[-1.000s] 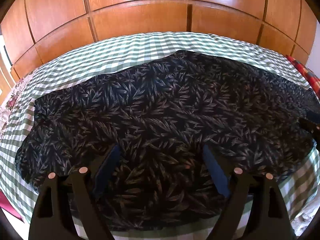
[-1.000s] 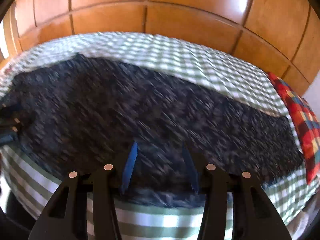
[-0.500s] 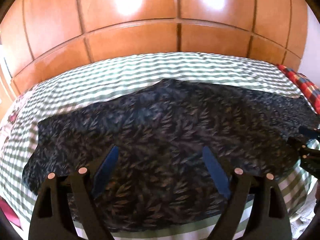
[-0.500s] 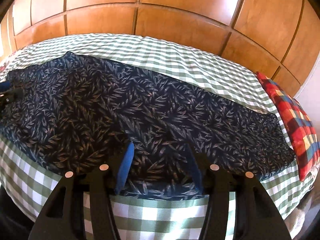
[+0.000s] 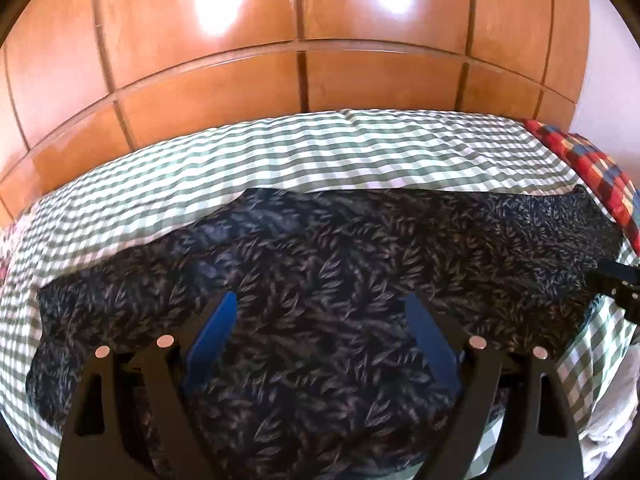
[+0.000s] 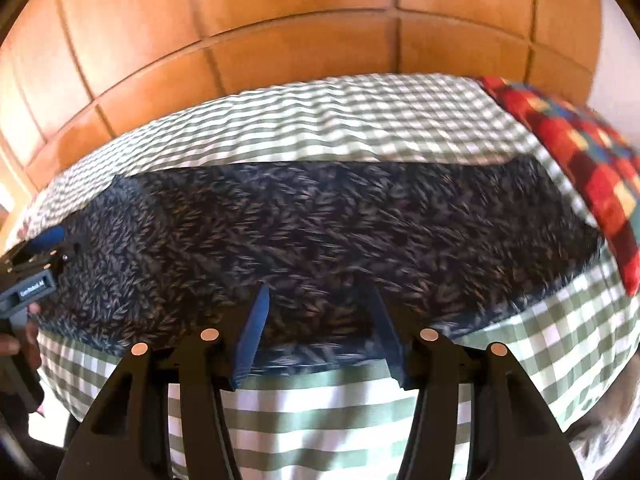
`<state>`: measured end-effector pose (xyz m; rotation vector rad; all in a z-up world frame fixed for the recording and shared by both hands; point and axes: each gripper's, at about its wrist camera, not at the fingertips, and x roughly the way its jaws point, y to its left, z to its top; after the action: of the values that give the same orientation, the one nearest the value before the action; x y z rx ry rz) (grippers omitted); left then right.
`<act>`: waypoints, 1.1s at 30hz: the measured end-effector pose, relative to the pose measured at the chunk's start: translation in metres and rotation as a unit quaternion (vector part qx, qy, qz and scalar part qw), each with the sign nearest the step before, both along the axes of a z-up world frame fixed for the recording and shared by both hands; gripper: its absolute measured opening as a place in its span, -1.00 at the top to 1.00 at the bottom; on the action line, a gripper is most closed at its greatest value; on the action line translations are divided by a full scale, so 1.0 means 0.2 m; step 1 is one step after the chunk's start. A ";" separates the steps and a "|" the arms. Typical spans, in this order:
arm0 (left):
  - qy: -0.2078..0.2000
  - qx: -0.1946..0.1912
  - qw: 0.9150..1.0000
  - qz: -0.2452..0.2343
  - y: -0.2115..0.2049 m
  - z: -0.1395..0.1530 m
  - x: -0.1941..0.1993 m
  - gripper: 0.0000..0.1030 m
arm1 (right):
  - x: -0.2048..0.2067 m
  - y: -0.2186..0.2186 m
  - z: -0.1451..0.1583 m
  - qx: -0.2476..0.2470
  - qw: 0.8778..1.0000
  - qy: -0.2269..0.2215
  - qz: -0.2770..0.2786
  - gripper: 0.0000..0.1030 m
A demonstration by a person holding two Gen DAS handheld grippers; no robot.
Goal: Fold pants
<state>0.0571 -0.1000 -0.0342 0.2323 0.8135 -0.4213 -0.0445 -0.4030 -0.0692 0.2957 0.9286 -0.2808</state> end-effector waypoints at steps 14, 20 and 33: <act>0.012 0.039 0.999 0.035 -0.07 -0.15 0.15 -0.69 | 0.02 -0.12 -0.11 -0.014 0.999 0.015 -0.031 -0.02; -0.006 0.014 1.000 0.022 -0.07 -0.07 0.02 -0.76 | -0.09 -0.23 -0.03 0.077 0.995 -0.022 -0.064 -0.02; 0.016 -0.021 0.999 0.026 0.06 -0.09 -0.07 -0.83 | -0.53 -0.73 -0.09 0.279 0.925 -0.119 -0.228 -0.02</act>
<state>0.0422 -0.0876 -0.0526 0.1648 0.8402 -0.3946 -0.1515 -0.5497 -0.0864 1.0603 0.6731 -0.3937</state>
